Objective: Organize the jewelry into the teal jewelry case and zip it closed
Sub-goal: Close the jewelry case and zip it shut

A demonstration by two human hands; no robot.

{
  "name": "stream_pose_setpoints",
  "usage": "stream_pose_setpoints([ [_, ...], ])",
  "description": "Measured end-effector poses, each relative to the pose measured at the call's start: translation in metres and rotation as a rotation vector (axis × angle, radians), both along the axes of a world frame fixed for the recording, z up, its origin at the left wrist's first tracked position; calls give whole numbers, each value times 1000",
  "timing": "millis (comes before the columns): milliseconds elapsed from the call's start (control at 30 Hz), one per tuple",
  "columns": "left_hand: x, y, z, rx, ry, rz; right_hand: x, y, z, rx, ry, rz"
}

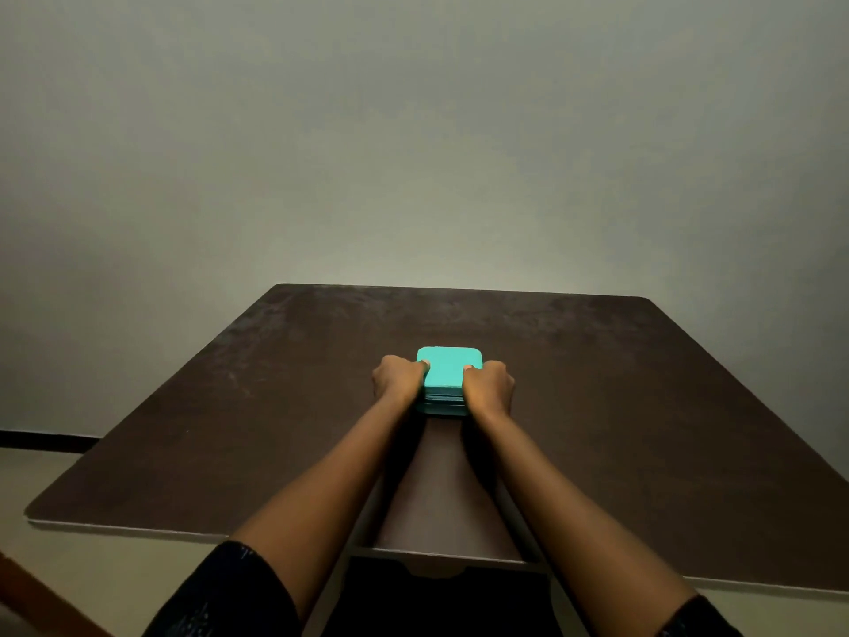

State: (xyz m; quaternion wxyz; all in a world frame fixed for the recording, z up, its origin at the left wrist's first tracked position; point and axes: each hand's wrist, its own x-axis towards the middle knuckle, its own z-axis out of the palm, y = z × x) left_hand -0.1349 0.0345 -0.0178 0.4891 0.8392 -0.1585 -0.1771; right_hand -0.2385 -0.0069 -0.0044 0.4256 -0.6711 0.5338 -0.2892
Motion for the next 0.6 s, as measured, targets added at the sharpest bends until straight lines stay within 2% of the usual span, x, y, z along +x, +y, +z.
stream_pose_setpoints([
  [333, 17, -45, 3, 23, 29, -15, 24, -50, -3, 27, 0, -51],
  [600, 21, -54, 4, 45, 15, -28, 27, -51, 2, 14, 1, -66],
])
